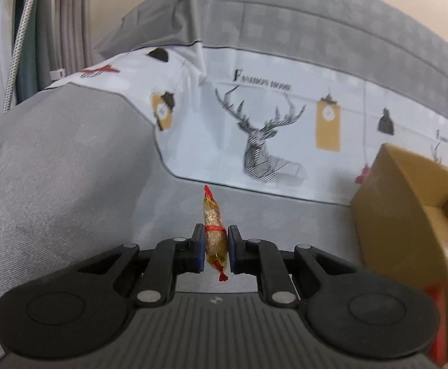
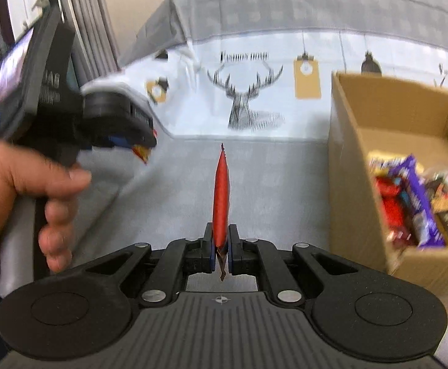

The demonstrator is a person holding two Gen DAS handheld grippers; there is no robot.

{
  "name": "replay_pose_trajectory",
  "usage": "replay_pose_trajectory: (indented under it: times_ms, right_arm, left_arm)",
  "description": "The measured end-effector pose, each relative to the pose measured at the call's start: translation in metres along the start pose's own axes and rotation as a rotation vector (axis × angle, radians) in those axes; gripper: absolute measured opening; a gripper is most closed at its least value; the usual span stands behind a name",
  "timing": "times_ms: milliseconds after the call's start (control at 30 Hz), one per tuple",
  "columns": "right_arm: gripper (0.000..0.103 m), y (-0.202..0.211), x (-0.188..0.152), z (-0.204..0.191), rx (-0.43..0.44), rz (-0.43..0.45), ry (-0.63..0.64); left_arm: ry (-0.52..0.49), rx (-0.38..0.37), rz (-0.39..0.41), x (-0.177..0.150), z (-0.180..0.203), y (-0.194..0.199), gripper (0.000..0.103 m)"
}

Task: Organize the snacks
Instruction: 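Lift and carry the red packet and orange-wrapped candy over the box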

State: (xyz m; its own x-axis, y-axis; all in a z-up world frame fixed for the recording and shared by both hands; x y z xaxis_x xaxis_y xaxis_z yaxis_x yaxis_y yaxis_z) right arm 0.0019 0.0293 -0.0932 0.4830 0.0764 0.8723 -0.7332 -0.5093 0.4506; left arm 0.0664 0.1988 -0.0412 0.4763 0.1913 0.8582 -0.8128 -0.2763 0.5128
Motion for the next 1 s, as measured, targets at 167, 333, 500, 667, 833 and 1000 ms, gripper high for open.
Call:
replay_pose_trajectory:
  times_ms: [167,333,500,667,833,1000]
  right_arm:
    - [0.008,0.025,0.055,0.018,-0.004,0.116,-0.029]
    - [0.008,0.044,0.115,0.045,-0.015,0.25,0.024]
    - [0.008,0.033,0.115,0.088,-0.071,0.265,-0.008]
    - [0.008,0.028,0.106,0.102,-0.088,0.232,-0.083]
    - [0.008,0.031,0.1,0.104,-0.106,0.234,-0.027]
    - [0.008,0.039,0.101,0.123,-0.142,0.24,-0.038]
  left_arm:
    - [0.006,-0.051,0.041,0.011,0.015,0.009,0.016]
    - [0.009,-0.096,0.068,0.021,0.027,0.015,0.016]
    - [0.016,-0.123,0.076,0.028,0.039,0.014,0.016]
    - [0.019,-0.146,0.083,0.031,0.055,0.01,0.016]
    - [0.014,-0.169,0.086,0.03,0.07,0.008,0.016]
    - [-0.004,-0.202,0.104,0.03,0.088,0.008,0.016]
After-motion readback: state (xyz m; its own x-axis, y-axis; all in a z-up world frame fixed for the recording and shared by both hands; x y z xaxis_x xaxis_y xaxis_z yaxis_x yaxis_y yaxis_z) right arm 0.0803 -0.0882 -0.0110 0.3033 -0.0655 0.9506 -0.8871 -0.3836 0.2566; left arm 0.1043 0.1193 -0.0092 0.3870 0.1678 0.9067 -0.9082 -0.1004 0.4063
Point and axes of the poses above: each gripper's, at about its wrist camera, not at the fingertips, and y roughly against the way its jaws point, z to its right, x to its top, the point moved 4 cm from there along -y, roughly the way its jaws point, and after that the axes turned 8 degrees about z, right-handed, at the moved point
